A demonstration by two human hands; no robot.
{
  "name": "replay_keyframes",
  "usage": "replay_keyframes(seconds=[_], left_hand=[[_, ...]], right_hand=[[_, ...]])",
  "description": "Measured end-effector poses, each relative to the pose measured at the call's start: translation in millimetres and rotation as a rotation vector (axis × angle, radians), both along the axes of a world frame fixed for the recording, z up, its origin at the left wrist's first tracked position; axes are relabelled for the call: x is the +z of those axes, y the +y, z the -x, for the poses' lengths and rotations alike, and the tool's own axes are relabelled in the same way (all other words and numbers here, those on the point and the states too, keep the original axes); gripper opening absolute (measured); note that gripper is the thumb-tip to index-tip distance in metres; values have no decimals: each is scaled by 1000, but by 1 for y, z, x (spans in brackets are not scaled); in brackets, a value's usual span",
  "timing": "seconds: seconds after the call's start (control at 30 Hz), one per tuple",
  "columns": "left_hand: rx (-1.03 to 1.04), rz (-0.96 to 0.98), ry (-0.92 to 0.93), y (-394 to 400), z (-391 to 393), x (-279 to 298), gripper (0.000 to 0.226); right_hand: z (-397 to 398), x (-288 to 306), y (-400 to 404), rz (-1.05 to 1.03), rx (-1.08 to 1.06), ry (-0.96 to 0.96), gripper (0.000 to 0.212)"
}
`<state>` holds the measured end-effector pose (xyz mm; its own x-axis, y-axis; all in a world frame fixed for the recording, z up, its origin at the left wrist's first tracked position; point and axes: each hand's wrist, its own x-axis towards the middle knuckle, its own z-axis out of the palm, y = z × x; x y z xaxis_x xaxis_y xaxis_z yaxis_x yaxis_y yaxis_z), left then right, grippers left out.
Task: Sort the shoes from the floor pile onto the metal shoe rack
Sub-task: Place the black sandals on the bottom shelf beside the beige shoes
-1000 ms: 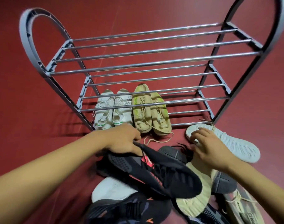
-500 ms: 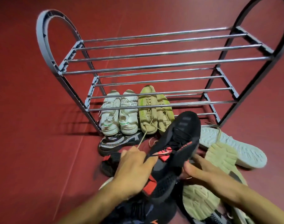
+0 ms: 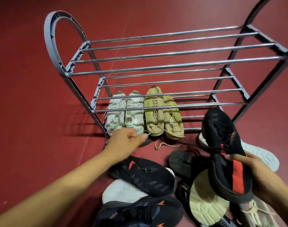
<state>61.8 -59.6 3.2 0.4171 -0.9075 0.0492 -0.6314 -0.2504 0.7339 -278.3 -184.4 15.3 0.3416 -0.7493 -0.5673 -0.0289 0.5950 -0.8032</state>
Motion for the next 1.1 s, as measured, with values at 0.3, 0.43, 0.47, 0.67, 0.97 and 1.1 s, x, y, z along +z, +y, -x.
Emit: replay_keyframes(seconds=[0.3, 0.43, 0.47, 0.67, 0.97, 1.1], left_hand=[[164, -499, -635, -24, -26, 2, 49], [-18, -485, -870, -11, 0, -3, 58], [-90, -408, -847, -10, 1, -2, 51], [-526, -726, -406, 10, -5, -29, 75], [-556, -995, -473, 6, -5, -23, 35], [-348, -861, 68, 27, -21, -16, 27]], right_hand=[[5, -5, 1, 96, 167, -24, 38], [-21, -3, 17, 158, 334, 11, 28], [-27, -2, 21, 164, 360, 0, 26], [-48, -10, 38, 141, 416, -50, 43], [-51, -23, 40, 122, 430, -71, 46], [-45, -28, 36, 141, 423, -35, 43]])
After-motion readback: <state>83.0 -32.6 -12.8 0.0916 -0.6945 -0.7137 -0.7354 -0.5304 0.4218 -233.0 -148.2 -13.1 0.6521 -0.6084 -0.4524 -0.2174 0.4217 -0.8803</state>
